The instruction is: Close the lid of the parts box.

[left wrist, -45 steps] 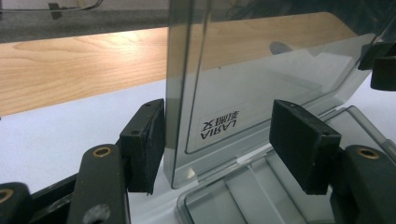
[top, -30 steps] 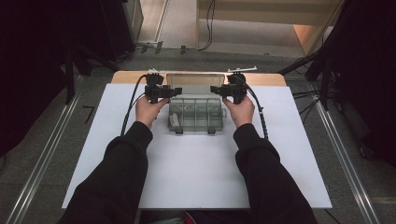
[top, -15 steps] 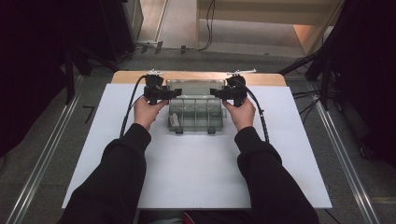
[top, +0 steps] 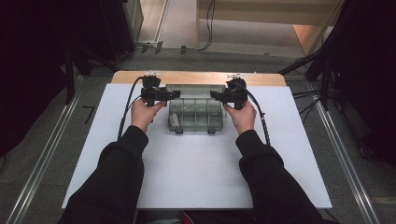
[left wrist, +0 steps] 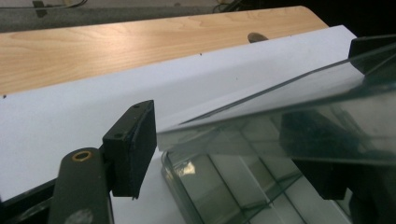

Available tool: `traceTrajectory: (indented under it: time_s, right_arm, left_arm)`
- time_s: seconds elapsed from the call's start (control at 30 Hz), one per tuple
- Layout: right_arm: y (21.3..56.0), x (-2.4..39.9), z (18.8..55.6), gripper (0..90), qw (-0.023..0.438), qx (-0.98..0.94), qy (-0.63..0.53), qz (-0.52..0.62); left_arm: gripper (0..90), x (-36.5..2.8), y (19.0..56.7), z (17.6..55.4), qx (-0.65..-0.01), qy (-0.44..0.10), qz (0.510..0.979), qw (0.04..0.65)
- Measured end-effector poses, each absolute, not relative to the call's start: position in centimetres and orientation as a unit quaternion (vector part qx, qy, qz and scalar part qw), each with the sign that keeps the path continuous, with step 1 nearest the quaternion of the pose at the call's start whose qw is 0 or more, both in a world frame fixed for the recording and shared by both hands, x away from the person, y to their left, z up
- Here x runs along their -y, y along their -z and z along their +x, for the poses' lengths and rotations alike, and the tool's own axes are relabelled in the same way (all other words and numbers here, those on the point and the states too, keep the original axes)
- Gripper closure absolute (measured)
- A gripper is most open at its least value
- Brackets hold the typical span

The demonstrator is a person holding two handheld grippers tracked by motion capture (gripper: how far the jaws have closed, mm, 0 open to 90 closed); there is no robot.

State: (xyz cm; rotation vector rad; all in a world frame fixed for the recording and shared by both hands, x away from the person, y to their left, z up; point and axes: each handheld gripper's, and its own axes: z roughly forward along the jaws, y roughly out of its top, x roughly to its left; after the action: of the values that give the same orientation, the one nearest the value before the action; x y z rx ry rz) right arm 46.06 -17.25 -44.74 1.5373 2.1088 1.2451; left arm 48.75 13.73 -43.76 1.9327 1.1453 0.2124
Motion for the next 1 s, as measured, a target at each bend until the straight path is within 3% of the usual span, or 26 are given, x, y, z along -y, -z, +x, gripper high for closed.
traceTrajectory:
  time_s: [0.3,0.5,0.77,1.0]
  right_arm:
    - [44.7,17.3,46.0,34.5,0.121,-0.724,-0.430,0.526]
    - [44.7,17.4,45.9,34.3,0.118,-0.726,-0.430,0.524]
    - [44.5,17.4,45.6,33.7,0.117,-0.727,-0.430,0.522]
    - [44.6,17.6,45.0,33.6,0.117,-0.726,-0.437,0.519]
  left_arm:
    - [30.4,-15.2,43.4,47.6,-0.466,-0.050,0.777,0.419]
    - [48.2,-16.0,43.3,46.7,-0.454,-0.014,0.778,0.435]
    - [89.9,-16.0,43.2,46.6,-0.433,0.042,0.792,0.429]
    - [90.0,-16.0,42.8,46.9,-0.431,0.039,0.794,0.426]
